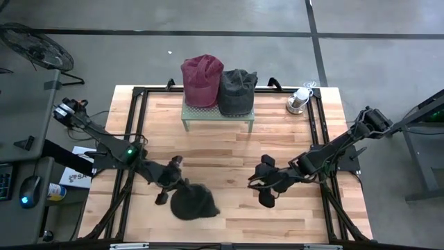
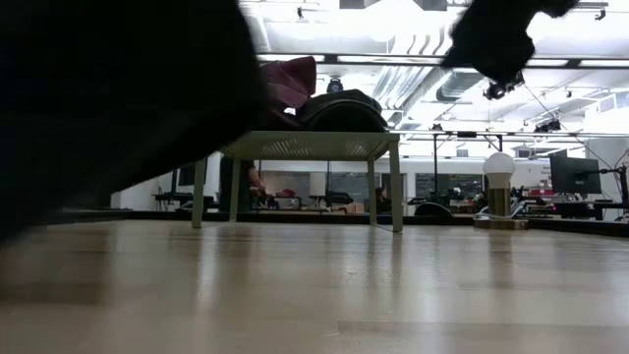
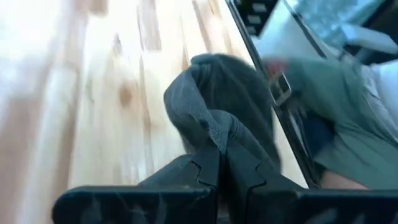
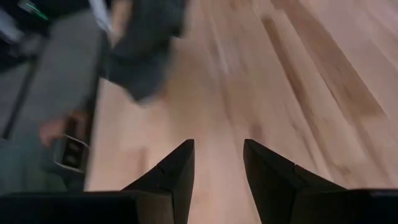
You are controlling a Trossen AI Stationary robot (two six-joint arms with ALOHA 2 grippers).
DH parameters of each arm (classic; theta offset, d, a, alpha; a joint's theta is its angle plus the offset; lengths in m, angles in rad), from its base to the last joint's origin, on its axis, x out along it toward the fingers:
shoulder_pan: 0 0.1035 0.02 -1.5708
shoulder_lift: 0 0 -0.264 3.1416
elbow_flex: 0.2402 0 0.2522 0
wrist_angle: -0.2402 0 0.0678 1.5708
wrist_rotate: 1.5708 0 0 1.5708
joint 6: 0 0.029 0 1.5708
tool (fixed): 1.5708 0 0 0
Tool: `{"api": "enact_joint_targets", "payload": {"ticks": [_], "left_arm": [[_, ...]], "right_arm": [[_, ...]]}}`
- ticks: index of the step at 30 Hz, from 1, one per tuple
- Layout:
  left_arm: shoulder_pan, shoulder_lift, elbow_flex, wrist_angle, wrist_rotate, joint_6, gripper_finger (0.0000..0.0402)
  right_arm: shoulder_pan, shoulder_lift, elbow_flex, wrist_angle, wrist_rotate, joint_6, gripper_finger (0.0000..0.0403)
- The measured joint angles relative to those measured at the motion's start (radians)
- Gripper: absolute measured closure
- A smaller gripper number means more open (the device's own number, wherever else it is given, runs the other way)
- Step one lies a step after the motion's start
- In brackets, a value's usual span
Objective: Pick & Place hat
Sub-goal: Stack the black caps on top of black cap on the shelf
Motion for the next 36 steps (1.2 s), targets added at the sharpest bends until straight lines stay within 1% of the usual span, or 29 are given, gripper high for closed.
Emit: {"api": "enact_joint_targets", "payload": {"ticks": [2, 6, 8, 10, 12, 15, 17, 19, 25, 31, 36], "left_arm": [[-0.032, 0.0, 0.028, 0.0, -0.089, 0.011, 0.0401], [-0.091, 0.0, 0.071, 0.003, -0.309, 0.033, 0.0401], [-0.118, 0.0, 0.083, 0.01, -0.418, 0.044, 0.0401], [-0.14, 0.0, 0.092, 0.026, -0.512, 0.049, 0.0401], [-0.16, 0.0, 0.093, 0.066, -0.579, 0.09, 0.0401], [-0.184, 0.008, 0.094, 0.159, -0.652, 0.168, 0.0401], [-0.196, 0.018, 0.094, 0.227, -0.687, 0.23, 0.0401], [-0.199, 0.03, 0.094, 0.3, -0.69, 0.305, 0.0401], [-0.198, 0.095, 0.094, 0.486, -0.688, 0.472, 0.0402], [-0.198, 0.171, 0.094, 0.674, -0.716, 0.654, 0.0401], [-0.197, 0.233, 0.094, 0.807, -0.796, 0.777, 0.0401]], "right_arm": [[0.009, 0.0, 0.0, 0.07, 0.005, -0.03, 0.0272], [0.035, 0.0, 0.0, 0.209, 0.043, -0.103, 0.0272], [0.053, 0.0, 0.0, 0.265, 0.1, -0.143, 0.0272], [0.073, 0.0, 0.0, 0.306, 0.178, -0.185, 0.0272], [0.092, 0.0, 0.0, 0.342, 0.262, -0.225, 0.0272], [0.117, 0.0, 0.0, 0.393, 0.373, -0.278, 0.0272], [0.129, 0.004, 0.0, 0.427, 0.428, -0.304, 0.0272], [0.137, 0.013, 0.0, 0.474, 0.453, -0.343, 0.0272], [0.144, 0.077, 0.0, 0.664, 0.443, -0.511, 0.0272], [0.144, 0.141, 0.0, 0.819, 0.435, -0.693, 0.0272], [0.144, 0.165, 0.0, 0.922, 0.473, -0.785, 0.0272]]}}
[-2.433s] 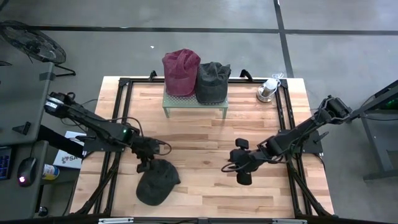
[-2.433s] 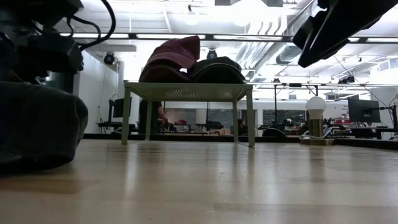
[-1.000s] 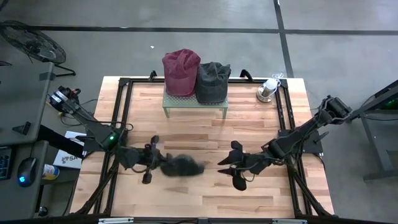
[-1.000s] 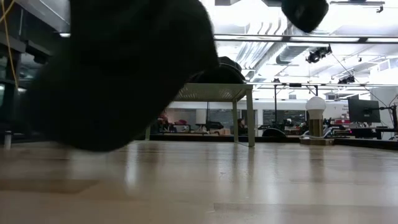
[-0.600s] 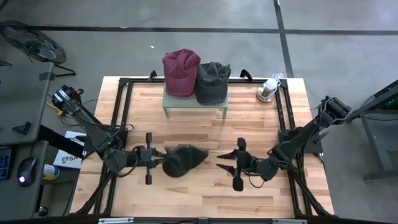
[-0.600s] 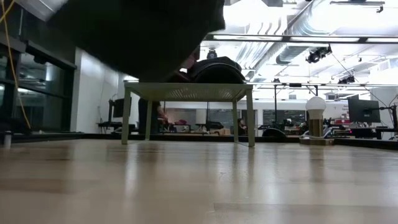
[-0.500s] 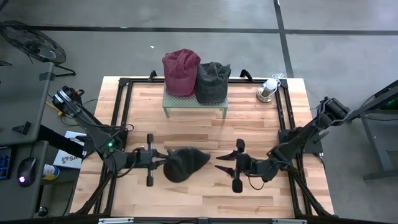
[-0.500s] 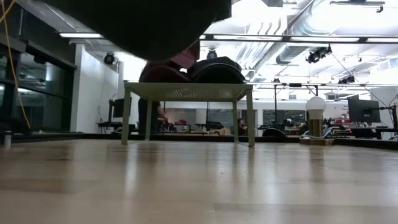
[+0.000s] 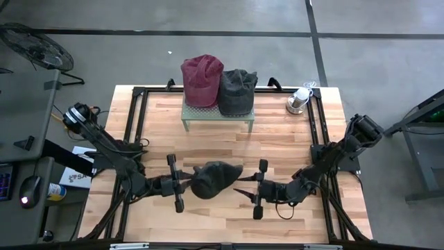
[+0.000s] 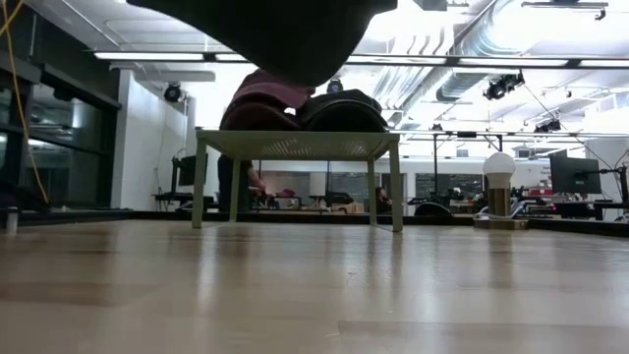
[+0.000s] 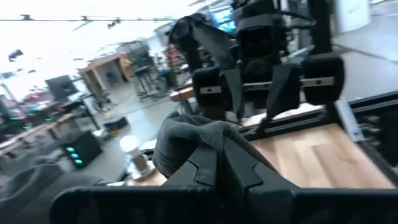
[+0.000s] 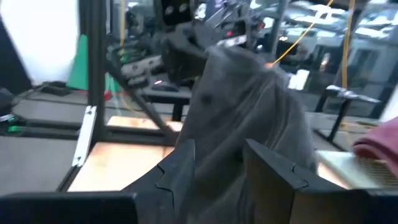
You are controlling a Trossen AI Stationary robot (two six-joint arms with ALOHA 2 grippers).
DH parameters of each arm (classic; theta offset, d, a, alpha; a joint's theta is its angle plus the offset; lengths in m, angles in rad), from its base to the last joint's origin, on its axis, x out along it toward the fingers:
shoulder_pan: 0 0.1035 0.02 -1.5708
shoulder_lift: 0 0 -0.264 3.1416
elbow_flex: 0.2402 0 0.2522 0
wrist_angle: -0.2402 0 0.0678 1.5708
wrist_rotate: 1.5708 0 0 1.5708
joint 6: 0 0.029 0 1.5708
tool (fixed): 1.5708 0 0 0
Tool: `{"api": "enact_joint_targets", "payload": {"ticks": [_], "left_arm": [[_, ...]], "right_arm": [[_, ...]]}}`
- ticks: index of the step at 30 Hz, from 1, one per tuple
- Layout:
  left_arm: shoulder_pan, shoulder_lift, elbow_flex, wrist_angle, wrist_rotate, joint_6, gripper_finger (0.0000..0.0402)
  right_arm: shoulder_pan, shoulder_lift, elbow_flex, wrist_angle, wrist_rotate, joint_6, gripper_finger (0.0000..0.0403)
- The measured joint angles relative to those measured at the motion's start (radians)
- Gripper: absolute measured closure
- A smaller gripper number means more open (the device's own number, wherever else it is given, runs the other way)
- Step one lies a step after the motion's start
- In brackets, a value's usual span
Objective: Pick & Place hat
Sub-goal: Stack the black caps on top of black cap on the shelf
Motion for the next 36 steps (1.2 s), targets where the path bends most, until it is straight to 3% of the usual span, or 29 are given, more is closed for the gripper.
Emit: {"api": "enact_joint_targets", "payload": {"ticks": [4, 9, 14, 19, 28, 32, 36], "left_arm": [[0.002, 0.056, 0.0, 0.093, -0.045, 0.076, 0.0401], [0.03, 0.104, 0.0, 0.134, -0.032, 0.098, 0.0401], [0.062, 0.121, 0.0, 0.134, 0.036, 0.071, 0.0401], [0.089, 0.12, 0.0, 0.143, 0.042, 0.071, 0.0401], [0.14, 0.12, 0.0, 0.128, 0.067, 0.071, 0.0401], [0.138, 0.12, 0.0, 0.127, 0.056, 0.071, 0.0401], [0.138, 0.12, 0.0, 0.128, 0.093, 0.071, 0.0401]], "right_arm": [[0.0, 0.0, 0.0, 0.04, 0.029, -0.044, 0.0272], [0.0, 0.0, 0.0, 0.066, 0.004, -0.107, 0.0272], [-0.011, 0.0, 0.0, 0.003, -0.025, -0.182, 0.0272], [-0.046, 0.0, 0.001, -0.097, 0.003, -0.14, 0.0262], [-0.123, 0.0, 0.001, -0.135, -0.025, -0.054, 0.0152], [-0.115, 0.0, 0.002, -0.11, 0.063, -0.132, 0.011], [-0.097, 0.0, 0.002, -0.034, 0.149, -0.287, 0.0101]]}}
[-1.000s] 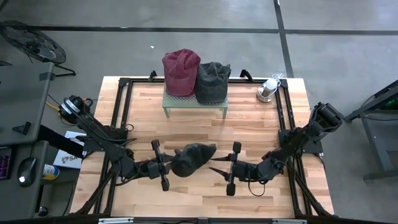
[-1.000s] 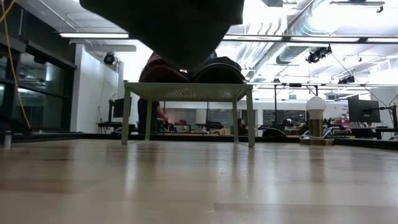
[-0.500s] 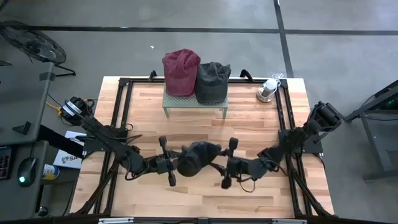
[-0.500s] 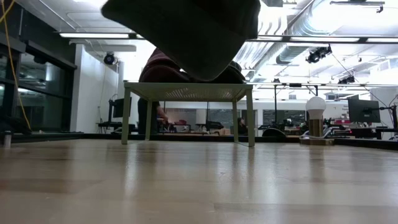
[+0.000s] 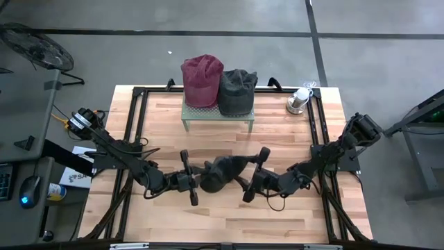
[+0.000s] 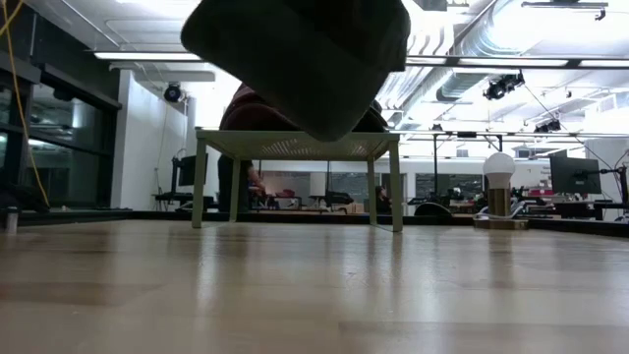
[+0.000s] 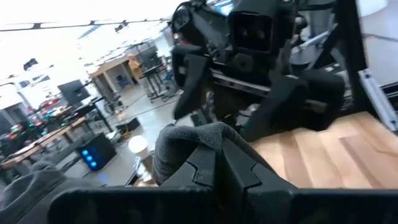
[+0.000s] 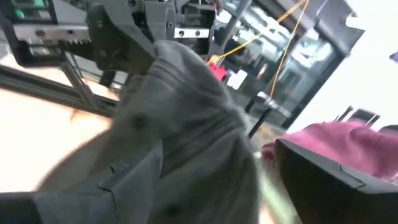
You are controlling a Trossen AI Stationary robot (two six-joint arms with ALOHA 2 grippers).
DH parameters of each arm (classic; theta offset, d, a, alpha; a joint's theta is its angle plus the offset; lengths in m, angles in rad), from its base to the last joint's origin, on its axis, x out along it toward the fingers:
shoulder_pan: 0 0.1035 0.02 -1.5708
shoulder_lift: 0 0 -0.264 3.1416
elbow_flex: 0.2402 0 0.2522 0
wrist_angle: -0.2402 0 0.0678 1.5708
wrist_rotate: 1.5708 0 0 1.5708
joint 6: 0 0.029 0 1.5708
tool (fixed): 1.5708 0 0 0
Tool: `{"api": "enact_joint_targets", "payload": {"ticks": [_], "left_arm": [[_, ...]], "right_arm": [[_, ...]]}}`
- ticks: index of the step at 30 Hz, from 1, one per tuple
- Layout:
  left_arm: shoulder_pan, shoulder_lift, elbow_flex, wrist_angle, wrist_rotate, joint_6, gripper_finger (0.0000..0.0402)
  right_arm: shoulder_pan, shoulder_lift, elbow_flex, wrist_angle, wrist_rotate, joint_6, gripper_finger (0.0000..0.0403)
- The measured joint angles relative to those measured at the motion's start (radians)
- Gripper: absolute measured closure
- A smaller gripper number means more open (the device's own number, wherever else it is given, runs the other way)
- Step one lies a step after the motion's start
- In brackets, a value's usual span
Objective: Pick & Place hat
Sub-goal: Stack the black caps on top of black cap on the shelf
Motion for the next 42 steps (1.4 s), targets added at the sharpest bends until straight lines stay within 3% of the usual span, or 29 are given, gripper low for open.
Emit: {"api": "enact_joint_targets", "payload": {"ticks": [5, 15, 20, 26, 42], "left_arm": [[0.0, 0.0, 0.0, -0.016, 0.025, -0.011, 0.0401], [0.0, 0.0, 0.0, -0.025, 0.026, -0.022, 0.0401], [0.0, 0.0, 0.0, -0.054, 0.03, -0.03, 0.0401], [0.0, 0.0, 0.0, -0.054, 0.03, -0.03, 0.0401], [0.0, 0.0, 0.0, -0.075, 0.03, -0.053, 0.0401]], "right_arm": [[-0.007, -0.001, 0.0, 0.067, -0.017, -0.139, 0.0101], [-0.084, -0.003, 0.0, 0.001, -0.185, -0.044, 0.0101], [-0.1, -0.003, 0.0, -0.001, -0.223, -0.019, 0.012], [-0.099, -0.003, 0.0, -0.02, -0.202, -0.018, 0.0181], [-0.099, -0.003, 0.0, -0.027, -0.215, -0.007, 0.0386]]}}
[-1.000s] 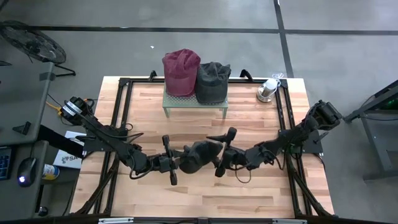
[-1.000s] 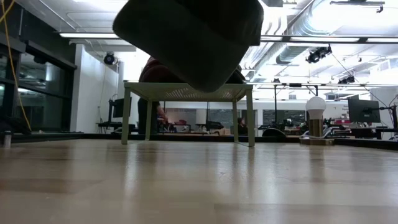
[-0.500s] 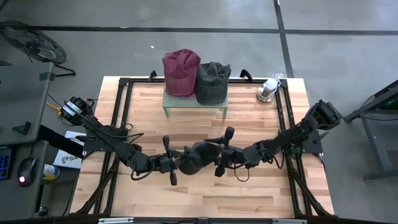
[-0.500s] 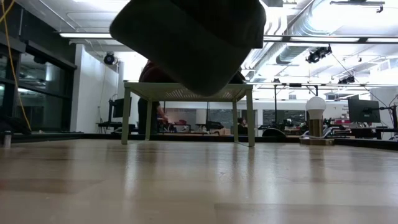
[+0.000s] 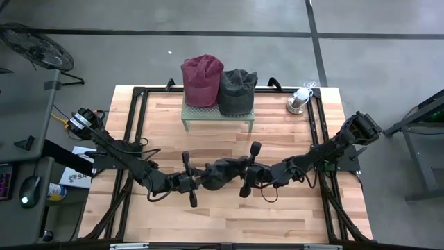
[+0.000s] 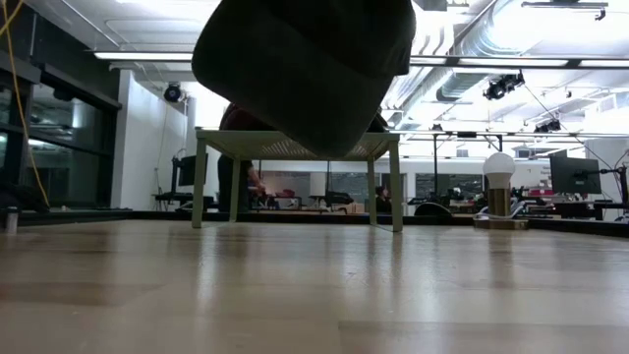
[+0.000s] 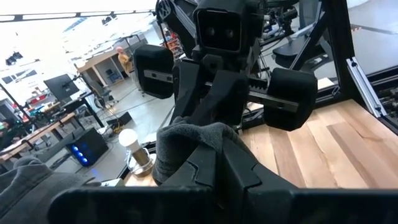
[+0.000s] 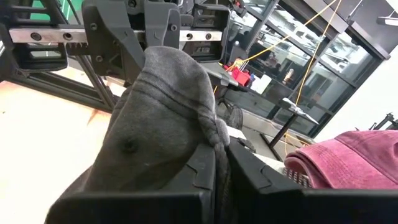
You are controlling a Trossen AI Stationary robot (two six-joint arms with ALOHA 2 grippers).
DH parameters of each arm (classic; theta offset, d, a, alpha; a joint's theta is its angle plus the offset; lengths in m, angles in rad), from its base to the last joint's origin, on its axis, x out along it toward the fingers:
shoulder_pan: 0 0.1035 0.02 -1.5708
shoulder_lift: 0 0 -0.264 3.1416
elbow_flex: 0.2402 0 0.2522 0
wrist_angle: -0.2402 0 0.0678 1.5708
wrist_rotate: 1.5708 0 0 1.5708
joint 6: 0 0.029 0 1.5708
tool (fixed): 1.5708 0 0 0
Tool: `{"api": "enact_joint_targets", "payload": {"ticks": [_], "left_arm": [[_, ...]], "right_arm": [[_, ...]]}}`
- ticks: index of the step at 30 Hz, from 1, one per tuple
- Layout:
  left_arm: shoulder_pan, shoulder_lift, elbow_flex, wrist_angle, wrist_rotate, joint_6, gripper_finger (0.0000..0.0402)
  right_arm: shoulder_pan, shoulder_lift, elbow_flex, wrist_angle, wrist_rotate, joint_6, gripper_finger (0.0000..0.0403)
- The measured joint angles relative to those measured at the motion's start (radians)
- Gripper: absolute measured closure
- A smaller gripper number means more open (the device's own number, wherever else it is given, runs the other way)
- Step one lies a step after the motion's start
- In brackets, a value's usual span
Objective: Pick & Place hat
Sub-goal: Stack the black caps on top of black cap on the shelf
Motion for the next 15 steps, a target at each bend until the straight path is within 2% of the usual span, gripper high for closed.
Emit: {"api": "enact_joint_targets", "payload": {"ticks": [4, 8, 11, 15], "left_arm": [[0.0, 0.0, 0.0, 0.0, 0.0, -0.011, 0.0395], [0.0, -0.001, 0.0, -0.017, -0.002, -0.011, 0.0371], [0.0, -0.001, 0.0, -0.039, 0.0, -0.011, 0.0334], [0.0, -0.001, 0.0, -0.047, -0.015, -0.026, 0.0258]], "right_arm": [[0.0, 0.0, 0.0, 0.002, 0.002, 0.033, 0.0387], [0.001, 0.0, 0.0, -0.002, 0.023, 0.049, 0.0395], [0.002, -0.001, 0.0, -0.008, 0.051, 0.06, 0.0395], [0.006, -0.017, 0.0, -0.042, 0.064, 0.078, 0.0395]]}}
